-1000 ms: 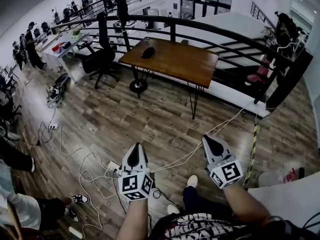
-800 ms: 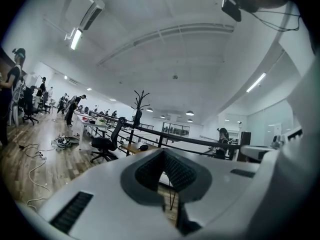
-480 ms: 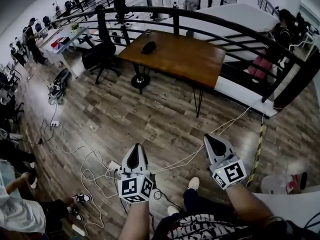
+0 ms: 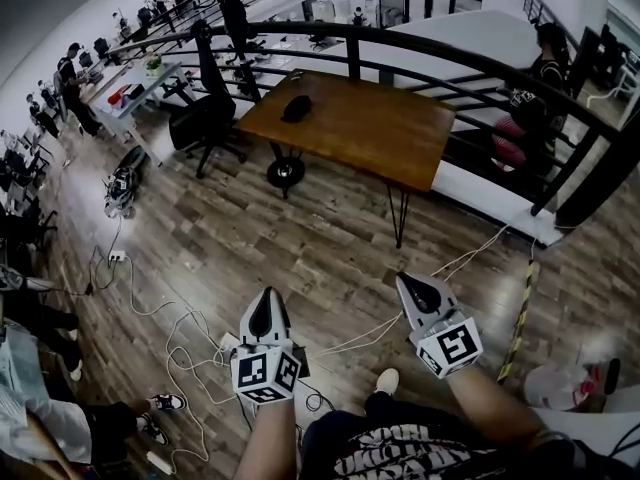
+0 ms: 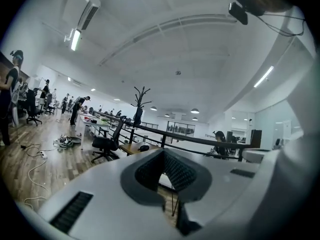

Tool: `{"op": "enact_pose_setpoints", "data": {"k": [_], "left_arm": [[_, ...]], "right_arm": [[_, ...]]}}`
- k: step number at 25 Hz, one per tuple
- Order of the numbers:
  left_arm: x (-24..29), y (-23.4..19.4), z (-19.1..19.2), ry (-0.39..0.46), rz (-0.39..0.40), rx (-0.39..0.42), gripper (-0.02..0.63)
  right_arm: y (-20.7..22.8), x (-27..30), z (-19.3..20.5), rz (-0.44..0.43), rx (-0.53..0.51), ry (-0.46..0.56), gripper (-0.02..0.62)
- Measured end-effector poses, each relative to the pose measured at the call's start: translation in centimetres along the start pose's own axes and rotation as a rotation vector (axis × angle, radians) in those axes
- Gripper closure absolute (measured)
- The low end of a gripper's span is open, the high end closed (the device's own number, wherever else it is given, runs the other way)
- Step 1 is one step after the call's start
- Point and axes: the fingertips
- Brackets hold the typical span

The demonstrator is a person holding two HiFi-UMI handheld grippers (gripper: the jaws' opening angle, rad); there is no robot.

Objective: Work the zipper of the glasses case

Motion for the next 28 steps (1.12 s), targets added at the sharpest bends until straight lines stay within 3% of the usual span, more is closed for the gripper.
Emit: {"op": "enact_pose_setpoints", "data": {"k": [11,18,28], "left_arm": [[1.4,-0.4,-1.5,0.018,-0.054,0.027,0.601],[1.8,-1.7,-0.8,-0.014,-0.061,0.033,0.601],[4.4,-7.6,-2.3,-0.020,-0.039,0.053,0.601]], "right_arm": [[1.2,2.9,-0.5,-0.065,0.023,0.018,0.604],[0.4,5.2,0.4,-0.097,0.048,-0.009,0.604],[-2.4,12.0,0.4,-0.083,0.051,-0.009,0.604]]}}
Point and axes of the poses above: the fingertips, and each gripper's own axes: x forward along the fingers, y to its right, z out of its underside, and after that the axes turned 5 degrees about z, right-handed
